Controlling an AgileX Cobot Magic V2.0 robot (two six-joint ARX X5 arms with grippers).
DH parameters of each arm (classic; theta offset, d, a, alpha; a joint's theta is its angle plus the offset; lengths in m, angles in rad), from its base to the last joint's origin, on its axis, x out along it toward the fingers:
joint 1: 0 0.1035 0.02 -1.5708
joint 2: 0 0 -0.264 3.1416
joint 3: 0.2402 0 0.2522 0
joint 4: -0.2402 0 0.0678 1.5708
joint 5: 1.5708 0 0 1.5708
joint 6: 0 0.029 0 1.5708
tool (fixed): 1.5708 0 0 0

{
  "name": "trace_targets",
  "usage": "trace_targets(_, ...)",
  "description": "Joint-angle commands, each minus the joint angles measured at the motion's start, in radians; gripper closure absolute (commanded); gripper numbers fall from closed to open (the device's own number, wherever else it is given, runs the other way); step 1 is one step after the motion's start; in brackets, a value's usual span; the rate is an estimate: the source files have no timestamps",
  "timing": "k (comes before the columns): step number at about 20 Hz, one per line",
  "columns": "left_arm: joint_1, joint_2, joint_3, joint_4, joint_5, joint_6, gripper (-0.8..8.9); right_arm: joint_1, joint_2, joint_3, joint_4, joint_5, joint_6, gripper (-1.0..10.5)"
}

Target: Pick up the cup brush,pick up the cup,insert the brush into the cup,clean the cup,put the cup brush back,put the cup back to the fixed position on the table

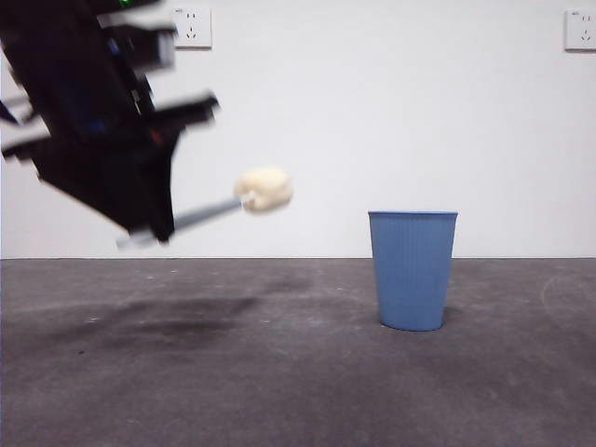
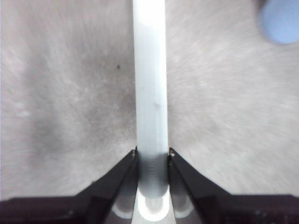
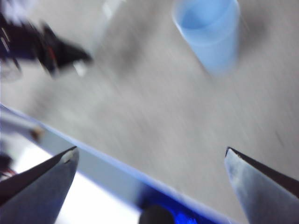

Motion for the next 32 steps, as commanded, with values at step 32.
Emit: trace_targets(32,0.018,-0.364,0.006,-0.315,0.002,0.164,8.22,0.329,0.848,-0.568,1.710,0.679,0.069,2.9)
